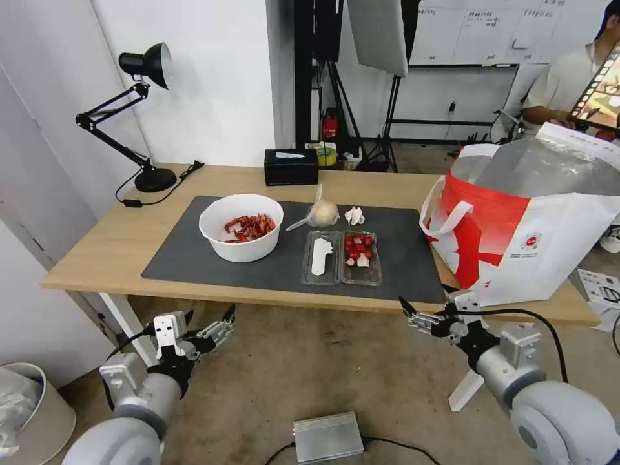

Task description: Pick up the trash from the table and place it into the takeout bag.

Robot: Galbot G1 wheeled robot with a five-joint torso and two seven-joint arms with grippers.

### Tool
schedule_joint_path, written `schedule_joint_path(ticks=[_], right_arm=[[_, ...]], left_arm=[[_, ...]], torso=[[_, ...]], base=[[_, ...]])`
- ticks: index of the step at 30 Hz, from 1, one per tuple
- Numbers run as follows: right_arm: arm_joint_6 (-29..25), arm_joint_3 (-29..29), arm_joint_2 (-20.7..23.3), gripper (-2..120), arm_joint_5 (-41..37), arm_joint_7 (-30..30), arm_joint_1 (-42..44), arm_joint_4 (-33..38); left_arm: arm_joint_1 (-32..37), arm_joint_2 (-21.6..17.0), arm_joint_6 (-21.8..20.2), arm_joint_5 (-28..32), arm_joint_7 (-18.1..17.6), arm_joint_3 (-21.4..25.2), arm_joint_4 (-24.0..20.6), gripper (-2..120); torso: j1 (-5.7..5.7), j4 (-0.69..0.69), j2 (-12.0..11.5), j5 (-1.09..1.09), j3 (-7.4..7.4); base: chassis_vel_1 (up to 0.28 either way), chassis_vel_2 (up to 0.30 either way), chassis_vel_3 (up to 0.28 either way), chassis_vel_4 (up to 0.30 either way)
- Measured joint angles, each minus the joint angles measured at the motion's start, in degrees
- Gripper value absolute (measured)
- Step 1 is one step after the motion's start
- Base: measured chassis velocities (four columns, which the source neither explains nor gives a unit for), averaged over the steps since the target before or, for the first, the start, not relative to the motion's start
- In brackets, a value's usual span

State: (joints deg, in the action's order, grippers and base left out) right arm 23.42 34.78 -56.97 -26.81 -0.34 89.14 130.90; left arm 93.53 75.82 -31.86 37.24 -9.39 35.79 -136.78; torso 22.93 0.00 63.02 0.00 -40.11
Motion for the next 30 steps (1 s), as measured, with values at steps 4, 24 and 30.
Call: schedule_joint_path(ticks=[4, 24, 30], right_arm=[[-0.91, -0.5, -0.03, 100, 0.02, -0.56, -0.49, -0.21], [-1.5, -2.42, 0.24, 100, 0.35, -0.75, -2.83, -1.48], [-1.55, -2.37, -0.19, 100, 0.52, -0.74, -2.57, -1.38]], left_arm=[[-0.05, -0.03, -0.14, 0.25, -0.07, 0.03, -0.03, 100], [-1.16, 0.04, 2.99, 23.82, -4.14, 0.18, -1.49, 100], [-1.33, 0.27, 2.92, 27.58, -5.32, -0.17, -2.04, 100]], torso=[[-0.01, 0.0, 0.0, 0.0, 0.01], [-0.01, 0.01, 0.01, 0.0, 0.01], [-0.01, 0.01, 0.0, 0.0, 0.01]], base=[[0.0, 0.0, 0.0, 0.0], [0.0, 0.0, 0.0, 0.0], [0.0, 0.0, 0.0, 0.0]])
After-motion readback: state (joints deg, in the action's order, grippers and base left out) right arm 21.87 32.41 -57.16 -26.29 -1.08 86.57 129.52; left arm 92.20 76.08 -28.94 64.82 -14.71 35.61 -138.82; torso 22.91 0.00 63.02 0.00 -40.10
